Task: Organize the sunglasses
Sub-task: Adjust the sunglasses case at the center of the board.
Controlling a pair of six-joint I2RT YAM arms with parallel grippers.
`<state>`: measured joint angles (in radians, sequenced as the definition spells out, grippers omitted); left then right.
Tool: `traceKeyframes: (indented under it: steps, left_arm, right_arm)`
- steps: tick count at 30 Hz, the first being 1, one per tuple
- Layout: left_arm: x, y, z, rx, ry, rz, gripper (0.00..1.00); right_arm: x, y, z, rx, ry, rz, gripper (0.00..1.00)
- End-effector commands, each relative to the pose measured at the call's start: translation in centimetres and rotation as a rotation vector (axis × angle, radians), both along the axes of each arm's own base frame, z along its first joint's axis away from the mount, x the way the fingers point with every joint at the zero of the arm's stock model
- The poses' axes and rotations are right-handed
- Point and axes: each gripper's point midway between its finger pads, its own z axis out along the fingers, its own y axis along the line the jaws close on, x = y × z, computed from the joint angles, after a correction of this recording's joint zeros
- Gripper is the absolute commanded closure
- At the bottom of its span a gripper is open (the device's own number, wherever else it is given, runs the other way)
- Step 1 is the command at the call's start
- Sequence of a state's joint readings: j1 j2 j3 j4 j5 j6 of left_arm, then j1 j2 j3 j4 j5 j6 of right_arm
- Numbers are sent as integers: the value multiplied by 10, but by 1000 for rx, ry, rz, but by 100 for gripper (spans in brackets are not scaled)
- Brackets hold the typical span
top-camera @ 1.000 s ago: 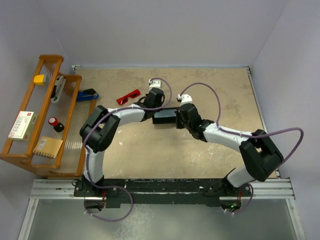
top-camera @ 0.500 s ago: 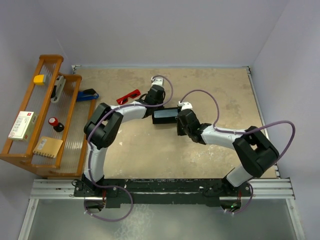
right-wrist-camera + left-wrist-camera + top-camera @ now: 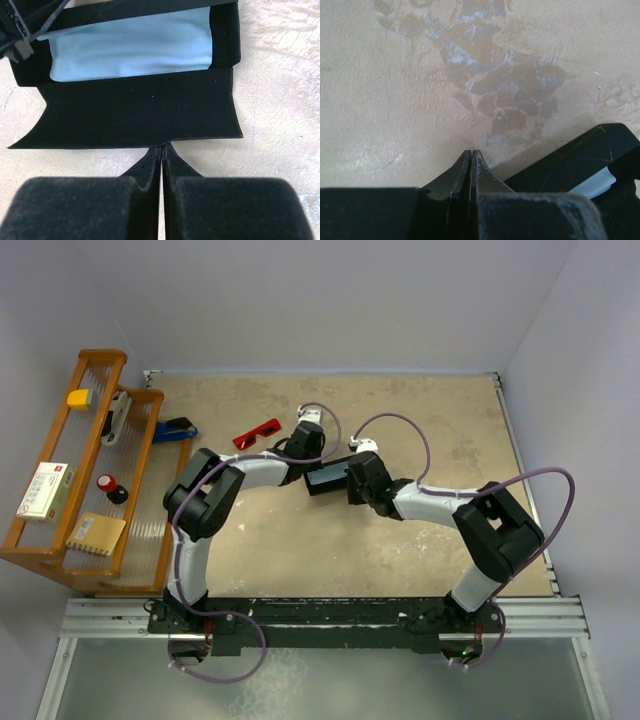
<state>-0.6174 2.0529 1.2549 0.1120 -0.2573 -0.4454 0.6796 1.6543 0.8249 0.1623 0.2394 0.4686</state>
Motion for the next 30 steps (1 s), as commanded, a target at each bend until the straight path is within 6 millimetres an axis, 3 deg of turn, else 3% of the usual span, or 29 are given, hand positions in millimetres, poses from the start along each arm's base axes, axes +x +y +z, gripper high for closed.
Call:
traceKeyframes:
  steps: [1,12,30]
  left_arm:
    - [-5,-2,25,-61,-40,6,100]
    - [-30,-3,41,-81,-52,7,100]
    - [-75,-8,41,-56,-42,-20,100]
  right_arm:
    - [13,6,14,13,-42,-19,100]
    - [12,-5,18,-17,-54,-41,100]
    - [-13,-37,27,-64,-47,-87,100]
